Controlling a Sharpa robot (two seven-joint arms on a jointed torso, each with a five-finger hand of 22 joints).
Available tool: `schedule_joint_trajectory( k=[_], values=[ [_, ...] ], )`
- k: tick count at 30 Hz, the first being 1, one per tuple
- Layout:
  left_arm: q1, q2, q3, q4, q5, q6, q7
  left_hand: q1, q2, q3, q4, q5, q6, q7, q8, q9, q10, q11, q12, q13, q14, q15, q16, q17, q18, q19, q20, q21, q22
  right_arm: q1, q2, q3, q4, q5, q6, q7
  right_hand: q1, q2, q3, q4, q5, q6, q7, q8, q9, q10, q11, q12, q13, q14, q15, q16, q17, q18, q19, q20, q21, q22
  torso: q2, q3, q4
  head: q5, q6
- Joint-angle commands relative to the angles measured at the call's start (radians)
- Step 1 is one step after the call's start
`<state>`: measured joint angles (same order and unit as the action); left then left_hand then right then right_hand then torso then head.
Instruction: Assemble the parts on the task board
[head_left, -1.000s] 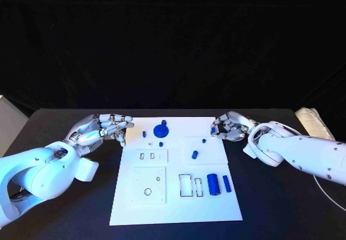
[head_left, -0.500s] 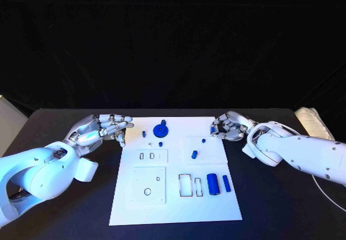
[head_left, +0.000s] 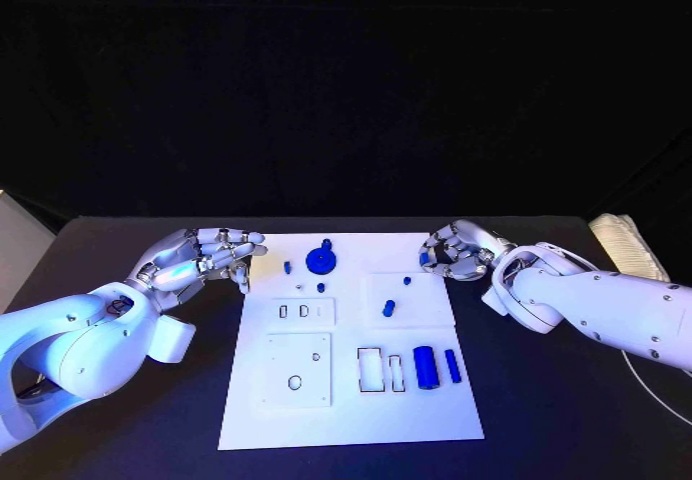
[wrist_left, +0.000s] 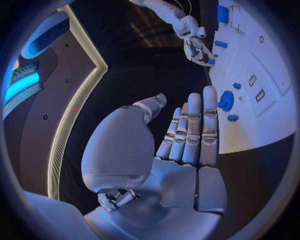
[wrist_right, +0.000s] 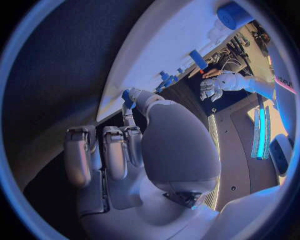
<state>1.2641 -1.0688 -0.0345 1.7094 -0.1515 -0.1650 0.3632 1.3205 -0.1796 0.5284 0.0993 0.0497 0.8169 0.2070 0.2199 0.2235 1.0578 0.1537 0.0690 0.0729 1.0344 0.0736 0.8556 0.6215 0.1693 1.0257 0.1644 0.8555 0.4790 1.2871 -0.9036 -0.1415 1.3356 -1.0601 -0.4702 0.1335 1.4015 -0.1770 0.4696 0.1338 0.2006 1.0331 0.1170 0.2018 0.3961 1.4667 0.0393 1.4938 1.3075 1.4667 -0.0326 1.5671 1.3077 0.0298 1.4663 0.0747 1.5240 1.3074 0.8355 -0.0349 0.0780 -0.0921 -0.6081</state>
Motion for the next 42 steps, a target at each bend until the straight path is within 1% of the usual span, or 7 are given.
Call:
schedule_joint_trajectory(
  k=[1, 8, 14, 21, 30, 36, 42],
  values=[
    [0.001, 0.000, 0.000, 0.001, -0.006, 0.021, 0.004, 0.002, 0.007, -0.002, -0.004, -0.001, -0.005, 0.011, -0.004, 0.002, -0.005, -0.002, -0.001, 0.001, -0.004, 0.000, 0.003, -0.001, 0.014, -0.008, -0.002, 0.005, 0.001, 0.000, -0.002, 0.000, 0.012, 0.000, -0.047, -0.016, -0.006, 0.013, 0.006, 0.000, 0.000, 0.006, -0.005, 0.015, 0.017, 0.040, -0.007, 0.003, 0.195, 0.104, -0.006, 0.004, 0.263, -0.017, 0.083, -0.008, 0.003, 0.222, 0.000, 0.0002, 0.0005, 0.002, 0.000],
    [0.001, -0.001, 0.000, -0.004, -0.006, 0.020, 0.003, 0.002, 0.007, -0.002, -0.004, -0.001, -0.005, 0.011, -0.004, 0.002, -0.005, -0.002, -0.001, 0.001, -0.004, 0.000, 0.003, -0.001, 0.014, -0.008, -0.002, 0.005, 0.001, 0.018, -0.019, 0.003, 0.062, 0.002, -0.085, -0.059, -0.011, 0.010, 0.007, -0.001, 0.003, 0.004, -0.005, 0.017, 0.018, 0.040, -0.007, 0.003, 0.195, 0.104, -0.006, 0.004, 0.263, -0.017, 0.083, -0.009, 0.003, 0.221, -0.005, -0.0004, -0.0027, 0.005, -0.001],
    [0.001, 0.007, 0.000, -0.017, -0.006, 0.021, 0.002, 0.002, 0.007, -0.002, -0.004, -0.001, -0.005, 0.011, -0.004, 0.002, -0.005, -0.002, -0.001, 0.001, -0.004, 0.000, 0.003, -0.001, 0.014, -0.008, -0.002, 0.005, 0.001, 0.060, -0.031, 0.004, 0.153, -0.029, -0.107, -0.133, -0.011, 0.010, 0.008, -0.002, 0.004, 0.004, -0.005, 0.018, 0.018, 0.041, -0.007, 0.003, 0.196, 0.104, -0.006, 0.004, 0.263, -0.017, 0.084, -0.009, 0.005, 0.223, -0.013, -0.0011, -0.0058, 0.009, -0.004],
    [0.000, 0.025, 0.000, -0.037, -0.014, 0.020, -0.003, 0.002, 0.007, -0.002, -0.004, -0.001, -0.005, 0.011, -0.004, 0.002, -0.005, -0.002, -0.001, 0.001, -0.004, 0.000, 0.003, -0.001, 0.014, -0.008, -0.002, 0.005, 0.001, 0.074, -0.008, 0.004, 0.269, -0.092, -0.143, -0.249, -0.019, 0.007, 0.024, -0.013, 0.017, -0.007, 0.000, 0.022, 0.020, 0.037, -0.004, -0.002, 0.192, 0.104, -0.003, 0.004, 0.263, -0.016, 0.082, -0.008, 0.001, 0.220, -0.023, -0.0025, -0.0028, 0.025, -0.011],
    [0.000, 0.045, -0.001, -0.052, -0.022, 0.003, -0.022, 0.001, 0.008, -0.002, -0.003, -0.001, -0.006, 0.012, -0.004, 0.002, -0.006, -0.001, -0.001, 0.002, -0.005, 0.001, 0.004, -0.002, 0.014, -0.012, -0.001, 0.010, 0.003, 0.057, 0.105, -0.007, 0.344, -0.182, -0.160, -0.389, -0.020, 0.008, 0.026, -0.014, 0.019, -0.008, 0.001, 0.022, 0.020, 0.037, -0.004, -0.003, 0.191, 0.104, -0.003, 0.004, 0.263, -0.016, 0.081, -0.007, -0.001, 0.218, -0.032, -0.0048, -0.0054, 0.039, -0.027],
    [0.000, 0.055, -0.001, -0.054, -0.023, -0.011, -0.039, 0.001, 0.013, 0.001, -0.002, 0.000, -0.003, 0.013, -0.003, 0.003, -0.004, -0.001, 0.001, 0.002, -0.004, 0.001, 0.006, -0.002, 0.014, -0.014, -0.001, 0.013, 0.005, 0.034, 0.174, -0.015, 0.350, -0.241, -0.169, -0.464, -0.022, 0.008, 0.027, -0.014, 0.018, -0.009, 0.001, 0.023, 0.020, 0.034, -0.003, -0.006, 0.188, 0.104, -0.002, 0.004, 0.263, -0.015, 0.080, -0.007, -0.004, 0.215, -0.034, -0.0061, -0.0030, 0.043, -0.033],
    [0.000, 0.059, -0.001, -0.053, -0.023, -0.017, -0.048, 0.002, 0.014, 0.003, -0.003, 0.000, -0.002, 0.014, -0.002, 0.004, -0.002, -0.001, 0.002, 0.003, -0.003, 0.001, 0.006, -0.002, 0.015, -0.015, -0.001, 0.015, 0.006, 0.008, 0.221, -0.016, 0.338, -0.278, -0.179, -0.496, -0.029, 0.000, 0.029, -0.019, 0.014, -0.013, 0.002, 0.025, 0.020, 0.034, -0.002, -0.006, 0.189, 0.104, -0.001, 0.004, 0.263, -0.014, 0.079, -0.006, -0.005, 0.214, -0.032, -0.0063, -0.0051, 0.049, -0.041]
  ],
)
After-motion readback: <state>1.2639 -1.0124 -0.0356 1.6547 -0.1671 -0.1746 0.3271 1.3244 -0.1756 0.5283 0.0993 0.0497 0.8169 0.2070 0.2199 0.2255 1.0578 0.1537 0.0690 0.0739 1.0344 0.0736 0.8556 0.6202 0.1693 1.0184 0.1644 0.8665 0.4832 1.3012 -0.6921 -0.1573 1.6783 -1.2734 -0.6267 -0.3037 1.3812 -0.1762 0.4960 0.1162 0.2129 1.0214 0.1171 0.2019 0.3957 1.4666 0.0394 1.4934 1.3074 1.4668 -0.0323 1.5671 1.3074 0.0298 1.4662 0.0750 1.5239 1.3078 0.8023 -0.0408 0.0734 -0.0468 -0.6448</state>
